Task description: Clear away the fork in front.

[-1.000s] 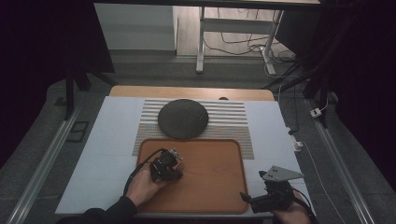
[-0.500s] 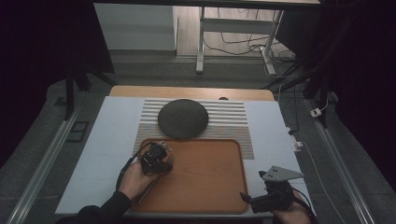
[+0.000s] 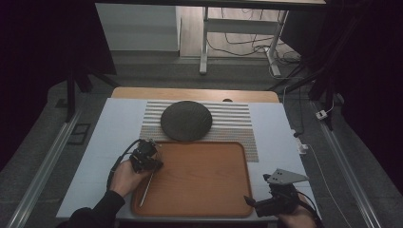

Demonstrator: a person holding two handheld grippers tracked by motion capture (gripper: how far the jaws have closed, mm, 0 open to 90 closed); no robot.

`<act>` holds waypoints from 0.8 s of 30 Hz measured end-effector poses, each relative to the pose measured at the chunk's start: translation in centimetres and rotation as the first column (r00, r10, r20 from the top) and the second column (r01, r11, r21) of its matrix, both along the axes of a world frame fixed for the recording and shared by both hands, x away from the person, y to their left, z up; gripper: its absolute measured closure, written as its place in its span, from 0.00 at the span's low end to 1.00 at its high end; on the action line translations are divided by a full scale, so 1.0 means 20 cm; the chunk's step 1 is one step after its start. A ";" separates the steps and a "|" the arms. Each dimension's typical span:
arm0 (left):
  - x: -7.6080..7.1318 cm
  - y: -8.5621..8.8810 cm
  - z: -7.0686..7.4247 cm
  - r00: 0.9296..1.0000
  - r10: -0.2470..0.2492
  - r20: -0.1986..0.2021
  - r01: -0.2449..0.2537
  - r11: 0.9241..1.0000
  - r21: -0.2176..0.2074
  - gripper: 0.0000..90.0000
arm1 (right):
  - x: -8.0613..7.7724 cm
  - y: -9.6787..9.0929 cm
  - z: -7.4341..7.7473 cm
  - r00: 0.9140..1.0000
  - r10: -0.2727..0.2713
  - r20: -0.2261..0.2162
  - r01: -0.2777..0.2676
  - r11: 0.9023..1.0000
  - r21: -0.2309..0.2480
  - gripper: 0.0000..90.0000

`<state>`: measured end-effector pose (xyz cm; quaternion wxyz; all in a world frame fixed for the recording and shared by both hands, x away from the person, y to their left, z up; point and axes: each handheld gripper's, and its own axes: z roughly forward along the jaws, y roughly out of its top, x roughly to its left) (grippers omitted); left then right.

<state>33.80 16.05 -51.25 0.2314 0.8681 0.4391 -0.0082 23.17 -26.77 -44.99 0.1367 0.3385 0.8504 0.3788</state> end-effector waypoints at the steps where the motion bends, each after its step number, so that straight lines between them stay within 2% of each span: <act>1: 0.00 0.01 0.00 1.000 0.007 -0.001 -0.007 1.000 0.000 0.98 | 0.00 0.00 0.00 1.000 0.000 0.000 0.000 1.000 0.000 0.00; 8: 0.02 0.07 -0.01 0.999 0.050 -0.011 -0.050 0.999 -0.009 0.98 | 0.00 0.00 0.00 1.000 0.001 0.001 -0.001 1.000 0.004 0.00; 12: 0.02 0.08 -0.01 0.998 0.065 -0.025 -0.066 0.997 -0.032 0.96 | 0.00 0.00 0.00 1.000 0.001 0.001 -0.001 1.000 0.004 0.00; 15: 0.02 0.08 0.00 0.997 0.067 -0.026 -0.069 0.997 -0.047 0.91 | 0.00 0.00 0.00 1.000 0.000 0.001 0.000 1.000 0.003 0.00; 18: 0.01 0.08 0.03 0.998 0.062 -0.015 -0.063 0.993 -0.096 0.84 | 0.00 0.00 0.00 1.000 0.001 0.001 -0.001 1.000 0.005 0.00; 24: -0.03 0.07 0.07 0.999 0.032 0.021 -0.029 0.992 -0.122 0.63 | 0.00 0.00 0.00 1.000 0.000 0.003 0.000 1.000 0.004 0.00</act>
